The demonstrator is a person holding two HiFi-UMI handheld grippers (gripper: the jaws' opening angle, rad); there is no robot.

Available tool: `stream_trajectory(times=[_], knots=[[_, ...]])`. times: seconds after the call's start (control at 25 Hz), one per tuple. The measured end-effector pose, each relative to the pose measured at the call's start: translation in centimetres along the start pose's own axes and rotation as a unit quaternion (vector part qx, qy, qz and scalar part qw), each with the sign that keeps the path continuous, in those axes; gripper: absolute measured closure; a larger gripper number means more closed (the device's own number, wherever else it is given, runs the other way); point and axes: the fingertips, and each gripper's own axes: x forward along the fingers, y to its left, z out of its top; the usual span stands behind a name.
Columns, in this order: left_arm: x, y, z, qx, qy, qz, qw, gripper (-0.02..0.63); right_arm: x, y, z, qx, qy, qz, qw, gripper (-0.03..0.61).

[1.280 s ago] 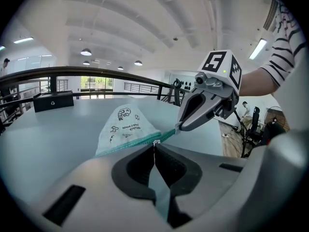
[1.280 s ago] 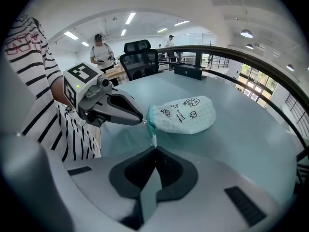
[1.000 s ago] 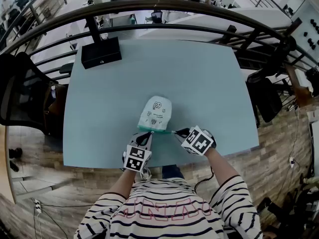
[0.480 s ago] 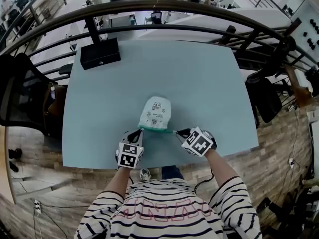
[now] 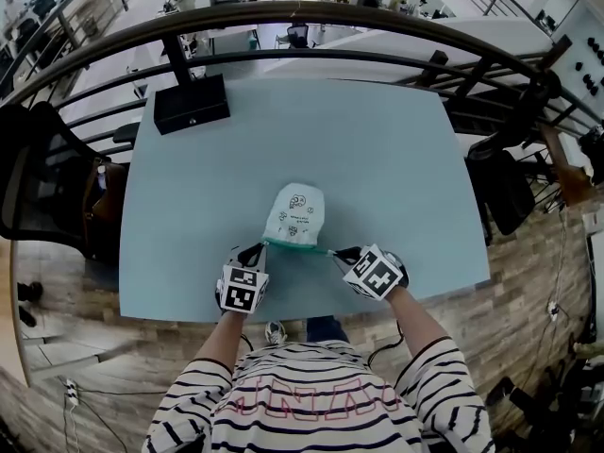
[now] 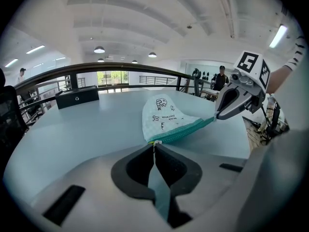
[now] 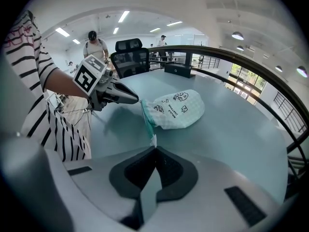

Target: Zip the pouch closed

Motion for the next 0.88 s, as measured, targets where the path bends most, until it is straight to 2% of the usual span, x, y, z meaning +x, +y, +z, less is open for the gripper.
stream_trajectory(times=[0.32,0.88], knots=[[0.4,0.1,0.3,0.027,0.007,0.010,0.9996,0.584,0.2,0.0,0.0,0.013,-0.007,-0.017,1.000,0.551],[0.9,-0.4,-1.7,0.064,0.058,0.001,0.9962,0.584,0.6,0.6,-1.4,0.048,-0.015,-0.052,0.997,0.548]])
